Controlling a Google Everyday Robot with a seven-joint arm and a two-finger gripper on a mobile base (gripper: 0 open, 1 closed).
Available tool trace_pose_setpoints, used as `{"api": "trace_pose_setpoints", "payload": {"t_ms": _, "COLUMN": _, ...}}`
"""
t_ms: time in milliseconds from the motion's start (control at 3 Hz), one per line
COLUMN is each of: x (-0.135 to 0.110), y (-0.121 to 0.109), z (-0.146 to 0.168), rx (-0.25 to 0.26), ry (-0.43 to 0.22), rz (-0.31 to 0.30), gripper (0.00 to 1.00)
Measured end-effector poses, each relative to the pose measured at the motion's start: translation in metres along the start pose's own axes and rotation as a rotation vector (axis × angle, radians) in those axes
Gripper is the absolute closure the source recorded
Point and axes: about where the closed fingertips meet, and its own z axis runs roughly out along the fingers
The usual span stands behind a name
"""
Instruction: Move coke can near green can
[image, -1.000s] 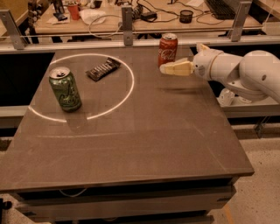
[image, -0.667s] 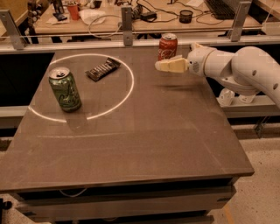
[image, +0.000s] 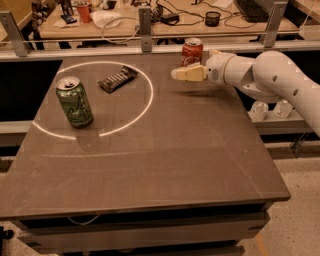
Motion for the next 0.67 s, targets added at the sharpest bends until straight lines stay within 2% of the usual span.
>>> {"api": "trace_pose_setpoints", "payload": {"t_ms": 333, "x": 0.0052, "y": -0.0098, "z": 0.0117, "rx": -0.017, "ry": -0.012, "rz": -0.019, "gripper": 0.00}}
{"api": "trace_pose_setpoints", "payload": {"t_ms": 667, "x": 0.0044, "y": -0.0168, "z": 0.0188, "rx": -0.035, "ry": -0.034, "rz": -0.044, "gripper": 0.17}}
